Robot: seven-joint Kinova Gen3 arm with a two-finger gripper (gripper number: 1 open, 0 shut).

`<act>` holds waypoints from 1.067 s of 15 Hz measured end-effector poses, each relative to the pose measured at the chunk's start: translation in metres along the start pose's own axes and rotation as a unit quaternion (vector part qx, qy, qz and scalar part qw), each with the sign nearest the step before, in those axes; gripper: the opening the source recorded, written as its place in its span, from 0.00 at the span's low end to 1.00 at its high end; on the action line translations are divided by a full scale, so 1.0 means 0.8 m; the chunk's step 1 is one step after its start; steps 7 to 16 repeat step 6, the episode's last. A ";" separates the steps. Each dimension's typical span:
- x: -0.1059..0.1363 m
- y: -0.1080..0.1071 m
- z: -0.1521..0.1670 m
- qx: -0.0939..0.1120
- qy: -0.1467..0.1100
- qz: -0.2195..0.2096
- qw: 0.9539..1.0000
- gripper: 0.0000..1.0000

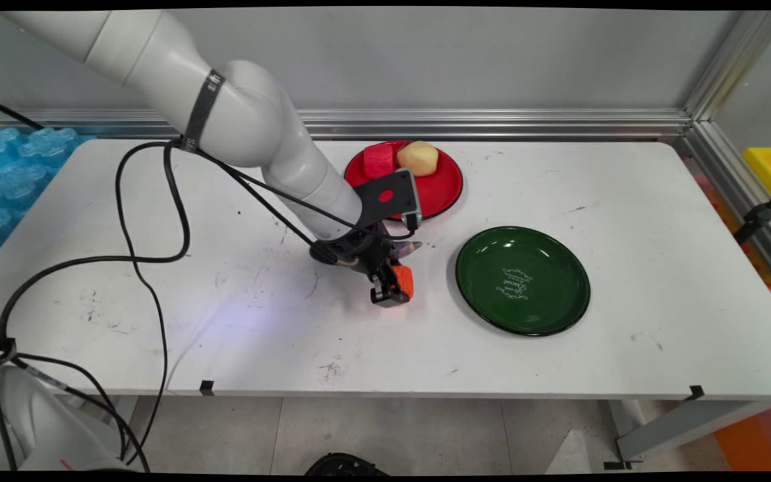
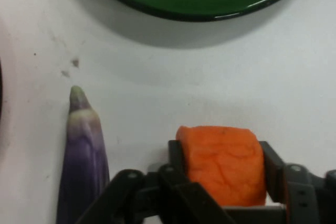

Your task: Place the picked object on the table

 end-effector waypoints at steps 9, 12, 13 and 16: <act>0.002 -0.007 -0.004 -0.001 0.011 0.001 1.000 1.00; 0.002 -0.007 -0.004 -0.001 0.011 0.001 1.000 1.00; 0.002 -0.007 -0.004 -0.001 0.011 0.001 1.000 1.00; 0.002 -0.007 -0.004 -0.001 0.011 0.001 1.000 1.00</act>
